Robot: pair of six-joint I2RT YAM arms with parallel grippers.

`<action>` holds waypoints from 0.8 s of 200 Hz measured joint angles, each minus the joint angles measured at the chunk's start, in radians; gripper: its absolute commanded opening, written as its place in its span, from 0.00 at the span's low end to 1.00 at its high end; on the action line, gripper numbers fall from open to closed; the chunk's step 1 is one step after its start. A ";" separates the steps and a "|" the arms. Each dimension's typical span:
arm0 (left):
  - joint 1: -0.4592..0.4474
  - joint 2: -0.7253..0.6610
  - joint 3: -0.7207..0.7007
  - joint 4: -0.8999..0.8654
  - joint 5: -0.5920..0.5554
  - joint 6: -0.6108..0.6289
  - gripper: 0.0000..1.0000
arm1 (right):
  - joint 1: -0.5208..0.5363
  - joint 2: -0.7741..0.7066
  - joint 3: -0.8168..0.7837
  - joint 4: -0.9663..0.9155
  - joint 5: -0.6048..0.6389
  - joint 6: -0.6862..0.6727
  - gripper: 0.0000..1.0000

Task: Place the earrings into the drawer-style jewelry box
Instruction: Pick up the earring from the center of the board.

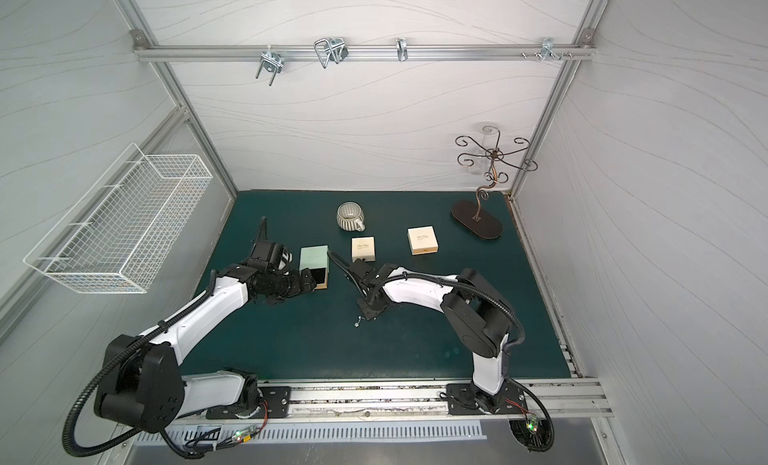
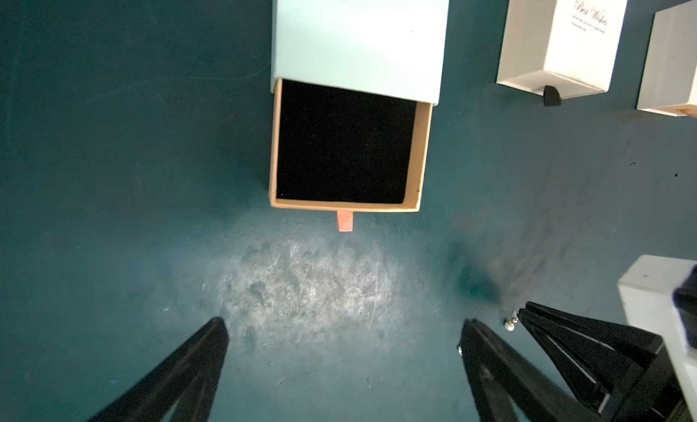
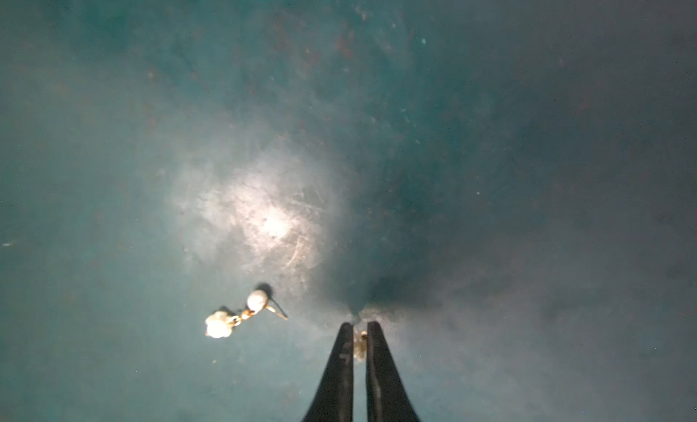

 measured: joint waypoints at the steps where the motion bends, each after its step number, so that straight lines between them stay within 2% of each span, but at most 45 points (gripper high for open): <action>1: 0.000 0.000 -0.001 0.000 0.000 -0.001 0.99 | 0.000 -0.001 0.002 0.000 -0.001 0.000 0.10; 93: 0.000 -0.096 -0.032 -0.003 -0.020 -0.034 0.99 | -0.005 -0.021 0.092 -0.007 -0.079 -0.015 0.10; 160: 0.000 -0.167 -0.108 -0.023 -0.031 -0.080 0.99 | -0.025 0.054 0.325 0.001 -0.158 -0.026 0.10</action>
